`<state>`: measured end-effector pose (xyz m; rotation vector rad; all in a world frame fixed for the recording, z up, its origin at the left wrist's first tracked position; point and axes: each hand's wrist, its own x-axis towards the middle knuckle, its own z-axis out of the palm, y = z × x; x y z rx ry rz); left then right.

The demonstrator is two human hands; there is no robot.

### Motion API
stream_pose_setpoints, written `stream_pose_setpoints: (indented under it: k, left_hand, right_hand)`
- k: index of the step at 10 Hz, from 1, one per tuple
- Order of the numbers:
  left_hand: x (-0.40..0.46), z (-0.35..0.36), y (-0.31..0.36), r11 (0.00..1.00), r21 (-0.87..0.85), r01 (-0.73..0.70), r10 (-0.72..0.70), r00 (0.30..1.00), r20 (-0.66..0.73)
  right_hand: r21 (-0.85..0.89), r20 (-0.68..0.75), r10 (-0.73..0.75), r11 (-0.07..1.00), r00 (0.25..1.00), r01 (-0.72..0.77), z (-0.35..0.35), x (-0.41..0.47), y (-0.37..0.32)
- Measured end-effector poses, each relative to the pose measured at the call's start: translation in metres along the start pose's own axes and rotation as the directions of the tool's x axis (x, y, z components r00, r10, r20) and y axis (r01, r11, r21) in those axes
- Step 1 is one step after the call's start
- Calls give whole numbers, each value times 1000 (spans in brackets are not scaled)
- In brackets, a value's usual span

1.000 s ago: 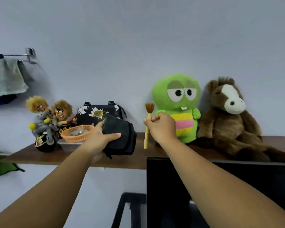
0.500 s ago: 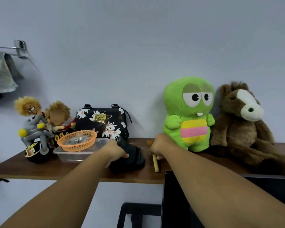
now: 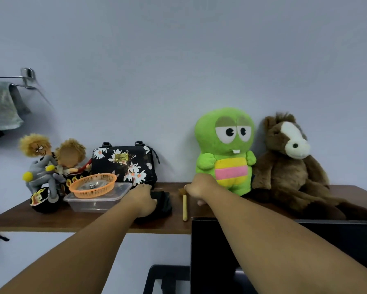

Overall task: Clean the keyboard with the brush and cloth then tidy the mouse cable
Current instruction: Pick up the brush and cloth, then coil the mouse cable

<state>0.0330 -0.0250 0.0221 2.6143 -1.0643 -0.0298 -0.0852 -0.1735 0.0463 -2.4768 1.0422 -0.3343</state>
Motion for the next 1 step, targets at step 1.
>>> stream_pose_setpoints:
  k: [1]
  left_hand:
    - [-17, -5, 19, 1000, 14, -8, 9, 999, -49]
  right_hand:
    - [14, -58, -59, 998, 997, 60, -31, -18, 20]
